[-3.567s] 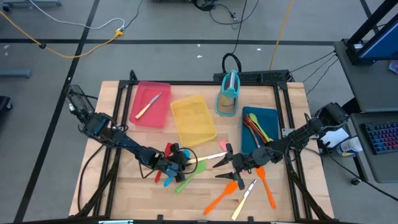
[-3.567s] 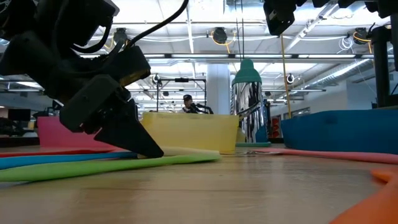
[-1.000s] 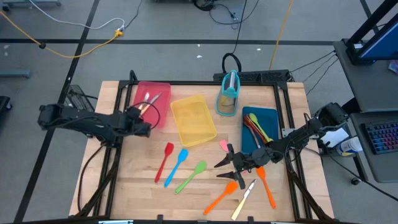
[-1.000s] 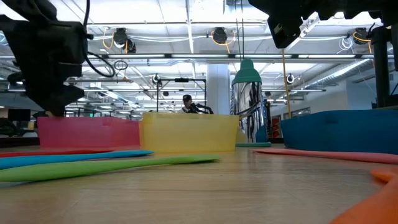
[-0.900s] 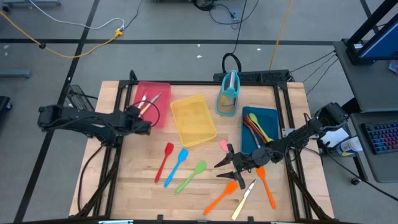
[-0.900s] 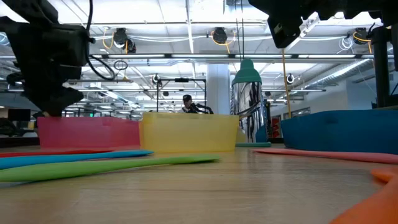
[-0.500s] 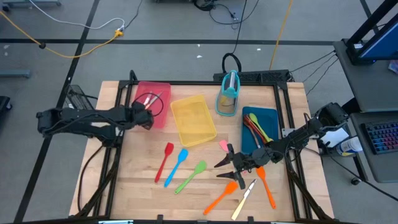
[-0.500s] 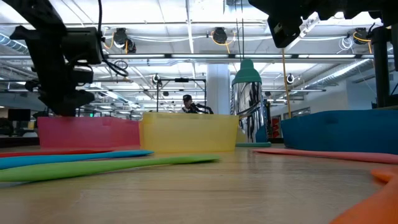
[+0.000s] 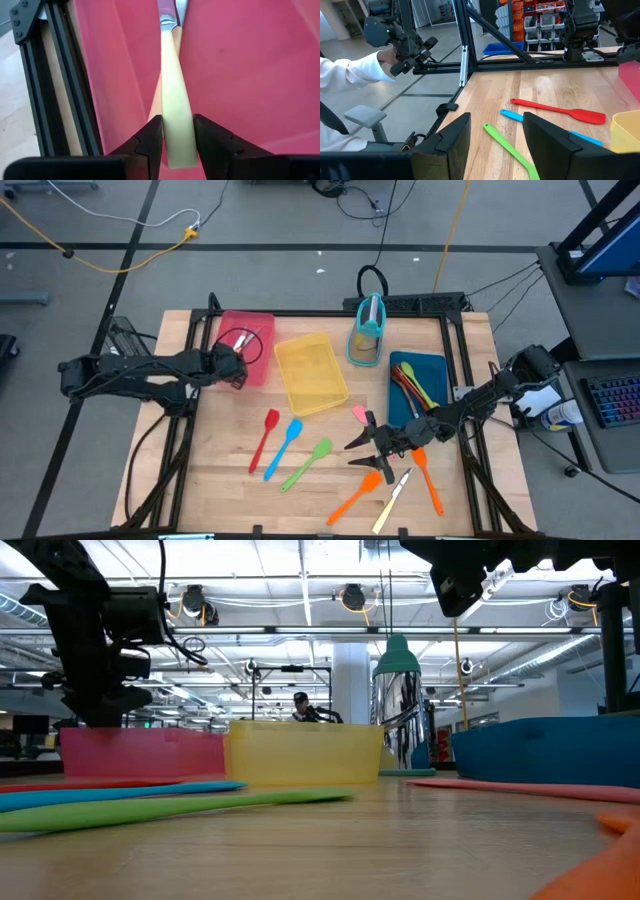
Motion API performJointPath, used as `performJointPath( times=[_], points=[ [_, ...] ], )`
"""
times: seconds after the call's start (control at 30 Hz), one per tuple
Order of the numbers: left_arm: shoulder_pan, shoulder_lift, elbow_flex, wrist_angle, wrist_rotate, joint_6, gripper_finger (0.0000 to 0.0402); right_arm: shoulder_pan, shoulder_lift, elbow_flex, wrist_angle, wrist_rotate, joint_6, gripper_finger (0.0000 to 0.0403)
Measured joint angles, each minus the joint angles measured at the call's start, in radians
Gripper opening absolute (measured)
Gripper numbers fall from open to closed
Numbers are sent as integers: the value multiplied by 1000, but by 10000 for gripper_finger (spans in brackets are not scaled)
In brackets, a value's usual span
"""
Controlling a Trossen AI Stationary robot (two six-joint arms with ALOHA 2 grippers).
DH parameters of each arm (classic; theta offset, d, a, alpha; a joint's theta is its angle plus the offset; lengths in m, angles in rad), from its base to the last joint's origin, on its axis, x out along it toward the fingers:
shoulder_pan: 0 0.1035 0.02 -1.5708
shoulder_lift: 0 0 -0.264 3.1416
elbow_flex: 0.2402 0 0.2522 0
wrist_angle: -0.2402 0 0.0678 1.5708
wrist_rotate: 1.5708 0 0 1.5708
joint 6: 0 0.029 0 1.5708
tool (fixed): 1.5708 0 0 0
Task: Pick & Place Kitchen Items
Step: Put the top yellow knife into the red bin
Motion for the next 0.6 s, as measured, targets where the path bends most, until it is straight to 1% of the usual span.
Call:
performJointPath(
  times=[0.33, 0.5, 0.6],
  points=[
    [0, 0, 0, 0, 3, 3, 113, 0, 0, 0, 0, -2, 0, 173],
    [0, 0, 0, 3, 3, 66, 113, 0, 0, 0, 0, -3, 0, 173],
    [0, 0, 0, 7, 3, 74, 113, 0, 0, 0, 0, -3, 0, 173]
  ],
)
